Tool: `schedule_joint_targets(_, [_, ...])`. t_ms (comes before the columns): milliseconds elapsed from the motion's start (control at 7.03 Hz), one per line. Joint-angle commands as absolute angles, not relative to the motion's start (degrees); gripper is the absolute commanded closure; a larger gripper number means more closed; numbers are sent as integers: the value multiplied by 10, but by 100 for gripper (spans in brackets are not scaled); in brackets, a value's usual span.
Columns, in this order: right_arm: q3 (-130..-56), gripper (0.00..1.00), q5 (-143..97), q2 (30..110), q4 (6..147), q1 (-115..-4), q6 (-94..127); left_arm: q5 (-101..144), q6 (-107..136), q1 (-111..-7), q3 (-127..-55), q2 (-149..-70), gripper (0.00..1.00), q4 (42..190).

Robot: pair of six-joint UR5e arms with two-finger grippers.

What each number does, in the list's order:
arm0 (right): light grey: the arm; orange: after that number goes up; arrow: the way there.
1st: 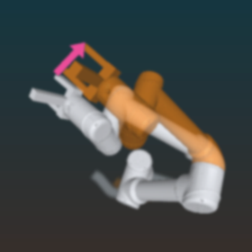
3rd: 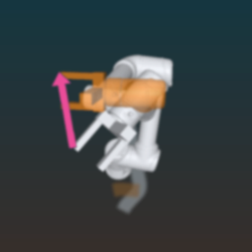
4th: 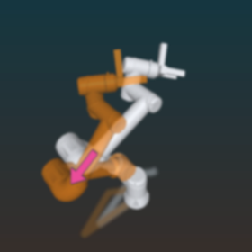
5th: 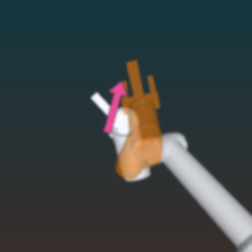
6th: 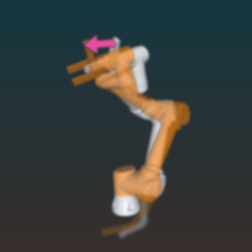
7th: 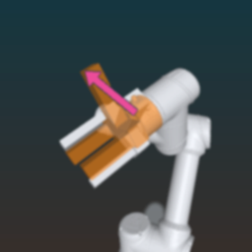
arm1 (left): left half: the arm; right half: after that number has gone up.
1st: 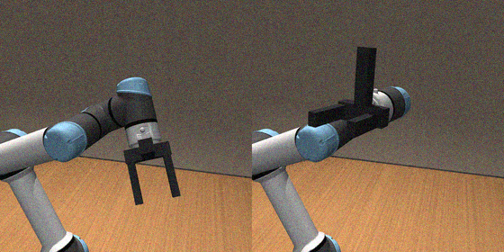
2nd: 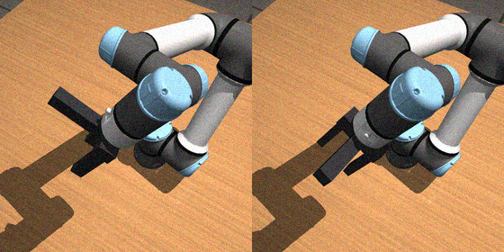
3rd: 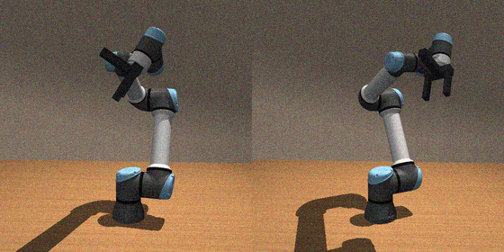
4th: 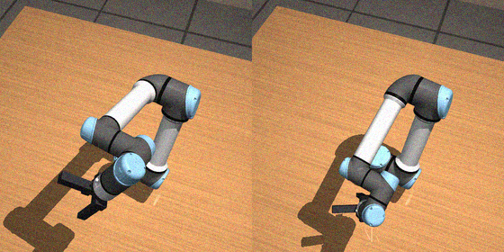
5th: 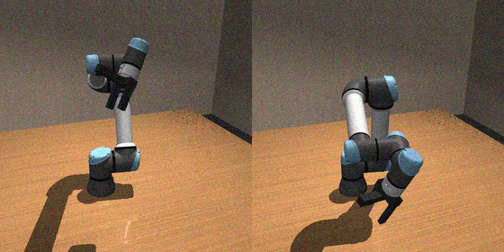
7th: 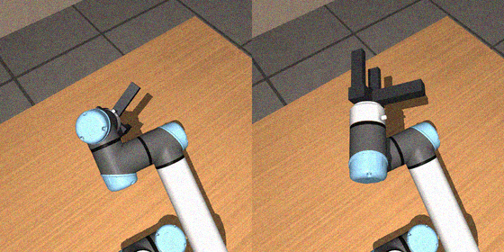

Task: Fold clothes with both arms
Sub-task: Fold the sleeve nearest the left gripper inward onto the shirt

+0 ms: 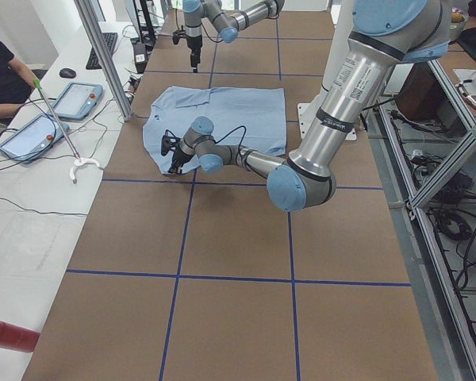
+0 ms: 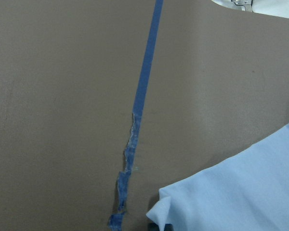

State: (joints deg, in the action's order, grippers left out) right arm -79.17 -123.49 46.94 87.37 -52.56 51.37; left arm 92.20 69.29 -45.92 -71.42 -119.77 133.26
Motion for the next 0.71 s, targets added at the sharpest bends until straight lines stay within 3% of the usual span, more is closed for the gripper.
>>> schedule_joint_targets(0, [-791, 0, -1235, 488, 842, -526, 513, 920, 698, -458, -777, -1221, 100, 1235])
schedule_joint_targets(284, [-792, 0, -1237, 488, 841, -526, 515, 902, 756, -406, -733, -1325, 100, 1174])
schedule_joint_targets(569, [-793, 0, -1237, 492, 840, -526, 514, 899, 788, -386, -604, -1450, 100, 1178])
